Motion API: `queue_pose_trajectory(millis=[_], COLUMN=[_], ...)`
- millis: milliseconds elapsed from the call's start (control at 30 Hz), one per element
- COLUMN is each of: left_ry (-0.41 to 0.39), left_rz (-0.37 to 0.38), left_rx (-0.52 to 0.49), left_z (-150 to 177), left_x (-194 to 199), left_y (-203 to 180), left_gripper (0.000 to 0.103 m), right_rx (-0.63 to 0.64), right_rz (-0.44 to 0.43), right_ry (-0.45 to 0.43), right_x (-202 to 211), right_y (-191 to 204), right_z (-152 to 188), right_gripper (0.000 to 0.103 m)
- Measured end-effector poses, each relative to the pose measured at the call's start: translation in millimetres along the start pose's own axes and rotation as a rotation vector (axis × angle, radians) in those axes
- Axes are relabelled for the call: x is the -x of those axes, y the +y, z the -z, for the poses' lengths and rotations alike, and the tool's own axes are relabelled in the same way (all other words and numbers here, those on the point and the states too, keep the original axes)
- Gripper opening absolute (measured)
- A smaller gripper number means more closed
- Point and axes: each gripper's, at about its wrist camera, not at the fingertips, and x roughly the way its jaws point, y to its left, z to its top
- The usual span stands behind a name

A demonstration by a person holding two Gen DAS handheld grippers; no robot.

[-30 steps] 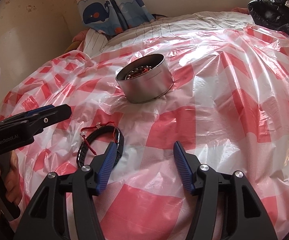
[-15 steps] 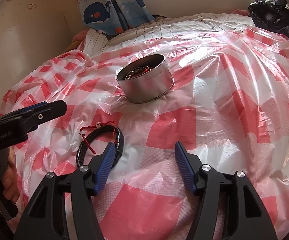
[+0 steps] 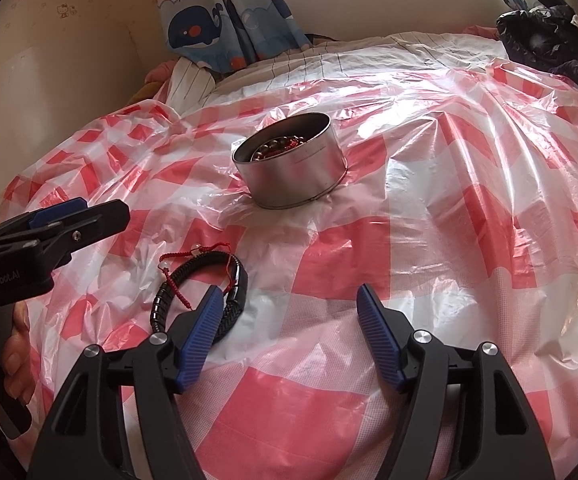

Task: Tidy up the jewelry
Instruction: 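Move both open tools toward the red string and black braided bracelets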

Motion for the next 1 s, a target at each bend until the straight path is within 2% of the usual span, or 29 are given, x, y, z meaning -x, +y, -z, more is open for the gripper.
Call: queue_pose_trajectory(millis=[400,1000], left_ry=[0.029,0.086], left_rz=[-0.012,-0.024], left_rx=[-0.022,-0.001], left_z=[5,18], left_x=[-15,-36], left_y=[-6,-5], left_gripper=[0.092,0.092], right_rx=[0.021,0.068], right_rz=[0.032,0.095], right_ry=[0.015,0.032], right_x=[-3,-7], right_y=[1,14], right_z=[0,3], right_gripper=[0.070,0.074])
